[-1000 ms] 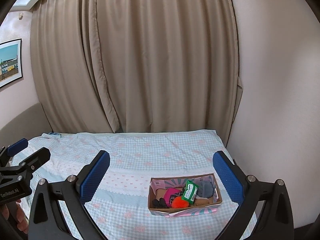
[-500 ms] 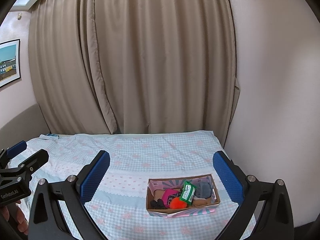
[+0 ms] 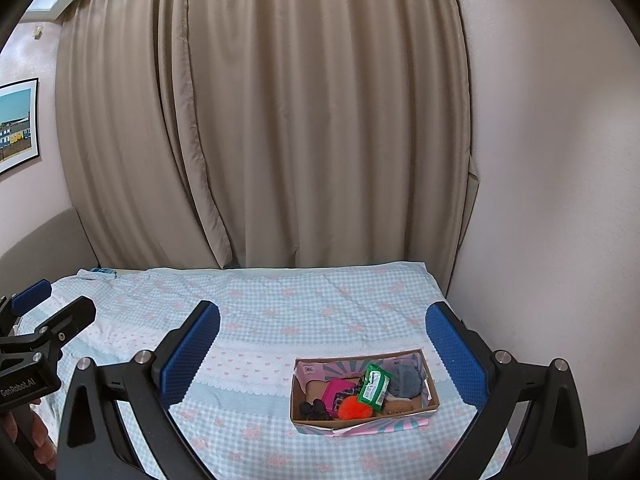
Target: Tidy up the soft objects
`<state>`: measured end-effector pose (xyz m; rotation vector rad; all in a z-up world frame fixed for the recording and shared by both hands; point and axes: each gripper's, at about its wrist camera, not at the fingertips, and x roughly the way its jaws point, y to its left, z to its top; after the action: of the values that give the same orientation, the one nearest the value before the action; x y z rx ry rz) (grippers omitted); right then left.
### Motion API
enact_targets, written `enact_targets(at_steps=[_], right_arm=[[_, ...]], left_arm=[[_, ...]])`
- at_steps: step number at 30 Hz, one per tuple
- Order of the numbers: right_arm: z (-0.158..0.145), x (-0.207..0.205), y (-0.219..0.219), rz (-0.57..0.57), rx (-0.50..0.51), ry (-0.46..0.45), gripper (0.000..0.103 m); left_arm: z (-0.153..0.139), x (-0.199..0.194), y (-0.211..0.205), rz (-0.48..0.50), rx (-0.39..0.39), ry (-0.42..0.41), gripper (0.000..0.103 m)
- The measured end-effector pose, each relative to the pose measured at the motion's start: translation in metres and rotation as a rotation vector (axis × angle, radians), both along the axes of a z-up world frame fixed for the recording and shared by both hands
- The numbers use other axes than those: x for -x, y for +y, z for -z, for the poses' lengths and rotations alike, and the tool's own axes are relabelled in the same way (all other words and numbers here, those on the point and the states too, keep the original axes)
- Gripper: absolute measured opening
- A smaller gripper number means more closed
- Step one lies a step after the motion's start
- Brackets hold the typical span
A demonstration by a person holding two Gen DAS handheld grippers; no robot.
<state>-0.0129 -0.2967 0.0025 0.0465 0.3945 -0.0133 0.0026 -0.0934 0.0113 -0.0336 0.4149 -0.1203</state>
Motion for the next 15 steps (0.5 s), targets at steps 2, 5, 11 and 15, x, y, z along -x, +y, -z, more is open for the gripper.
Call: enact_targets(at_steps=[2,5,11,15], right_arm=[[0.0001,-0.0011,-0.0012,0.003,-0.001,0.000,0.103],[0.0004,-0.0020,-0.0020,0.006,0.002,-0.003,0.103],[0.0015,-0.0039,-0.0025,0.007,0.001,-0.001,0.103],[0.0020,-0.0040,-0.0019,0.009,0.003,-0.002,0.103]], left_arm=[[-0.0006,-0.0004,-0.0005,0.003,0.001,-0.004,0.103],[-0.0014,-0.0022,-0.0024,0.002,-0.003,-0.012,0.103],[-0.0022,-0.0001,-0.0082,-0.015,-0.033,-0.041,0.103],[-0.0031,-0.0004,-0.0098,-0.011,-0.036,-0.053,0.103]])
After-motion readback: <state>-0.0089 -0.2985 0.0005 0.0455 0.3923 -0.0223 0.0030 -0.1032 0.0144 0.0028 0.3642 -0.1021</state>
